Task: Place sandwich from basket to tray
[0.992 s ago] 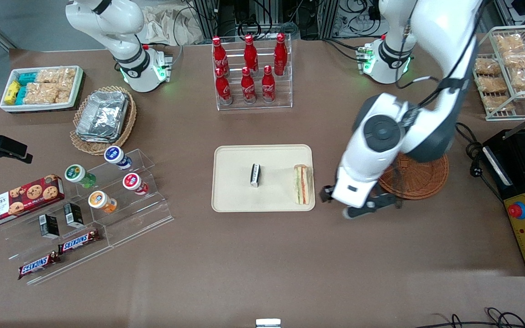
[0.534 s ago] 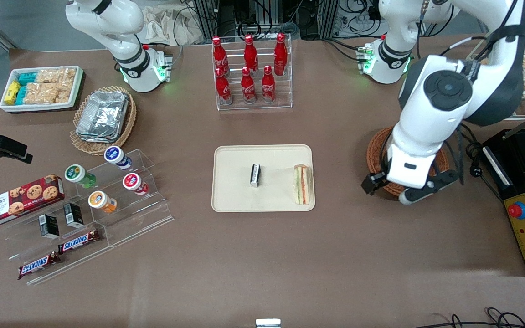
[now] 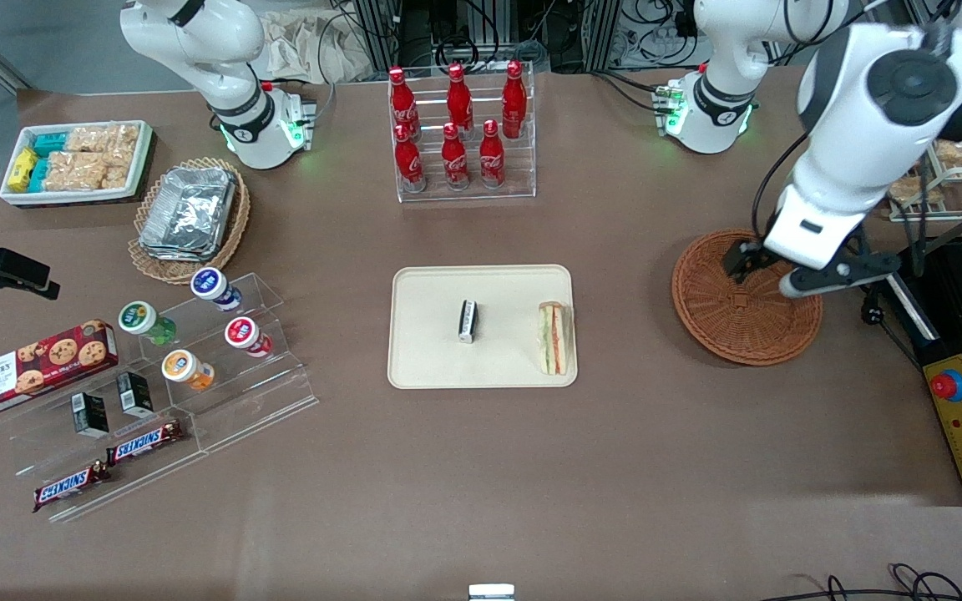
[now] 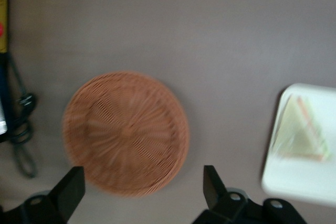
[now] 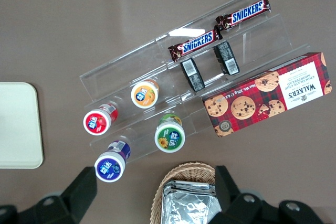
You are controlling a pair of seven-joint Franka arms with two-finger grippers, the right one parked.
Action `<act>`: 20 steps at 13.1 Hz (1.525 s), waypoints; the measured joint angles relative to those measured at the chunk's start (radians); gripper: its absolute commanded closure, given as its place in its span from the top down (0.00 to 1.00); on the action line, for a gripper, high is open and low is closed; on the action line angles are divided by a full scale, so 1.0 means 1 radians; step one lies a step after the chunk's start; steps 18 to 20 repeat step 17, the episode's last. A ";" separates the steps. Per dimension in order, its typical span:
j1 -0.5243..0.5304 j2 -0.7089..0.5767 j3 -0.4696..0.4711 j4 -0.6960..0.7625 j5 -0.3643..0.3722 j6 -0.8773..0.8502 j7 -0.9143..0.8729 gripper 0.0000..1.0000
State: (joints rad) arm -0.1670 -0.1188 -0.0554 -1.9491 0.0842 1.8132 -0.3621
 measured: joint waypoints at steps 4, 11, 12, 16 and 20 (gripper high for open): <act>0.082 -0.038 0.042 0.168 -0.030 -0.267 0.253 1.00; 0.141 0.001 0.045 0.229 -0.038 -0.302 0.366 1.00; 0.146 0.011 0.045 0.244 -0.050 -0.301 0.366 1.00; 0.166 0.078 0.045 0.319 -0.075 -0.301 0.368 1.00; 0.166 0.098 0.045 0.334 -0.082 -0.301 0.368 1.00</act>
